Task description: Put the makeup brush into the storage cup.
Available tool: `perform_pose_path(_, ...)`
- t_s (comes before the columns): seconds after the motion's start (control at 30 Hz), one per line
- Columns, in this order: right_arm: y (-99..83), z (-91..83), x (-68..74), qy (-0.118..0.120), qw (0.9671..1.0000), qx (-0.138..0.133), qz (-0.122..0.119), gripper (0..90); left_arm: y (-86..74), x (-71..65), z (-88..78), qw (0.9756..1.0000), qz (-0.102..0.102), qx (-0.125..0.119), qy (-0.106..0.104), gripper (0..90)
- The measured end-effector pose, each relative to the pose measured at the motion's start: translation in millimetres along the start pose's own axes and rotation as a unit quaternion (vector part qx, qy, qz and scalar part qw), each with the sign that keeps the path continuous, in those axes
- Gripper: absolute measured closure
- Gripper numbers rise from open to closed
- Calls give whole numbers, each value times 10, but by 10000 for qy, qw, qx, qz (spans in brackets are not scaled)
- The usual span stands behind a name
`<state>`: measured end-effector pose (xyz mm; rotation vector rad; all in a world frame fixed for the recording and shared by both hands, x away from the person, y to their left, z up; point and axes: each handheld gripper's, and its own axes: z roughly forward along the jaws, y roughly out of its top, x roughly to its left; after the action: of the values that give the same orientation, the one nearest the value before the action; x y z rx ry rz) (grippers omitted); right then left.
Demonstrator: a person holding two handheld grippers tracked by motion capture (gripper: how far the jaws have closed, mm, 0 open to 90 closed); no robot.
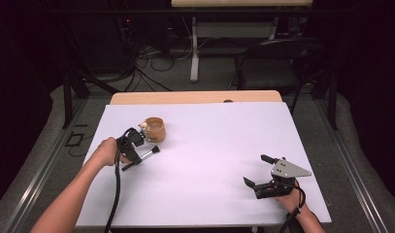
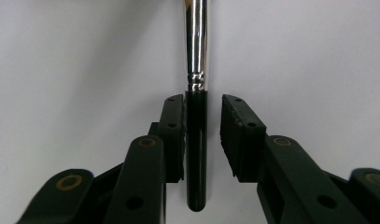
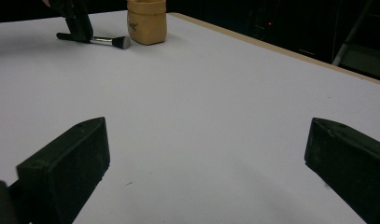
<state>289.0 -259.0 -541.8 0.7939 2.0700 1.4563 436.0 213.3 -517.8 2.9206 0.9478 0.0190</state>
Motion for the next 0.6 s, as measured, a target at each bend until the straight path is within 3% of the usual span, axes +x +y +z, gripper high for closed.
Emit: perform_pose_path(0.6,0,1,2,-8,10000,1,-5,0,63,-13,68,9995,32,279,119,779)
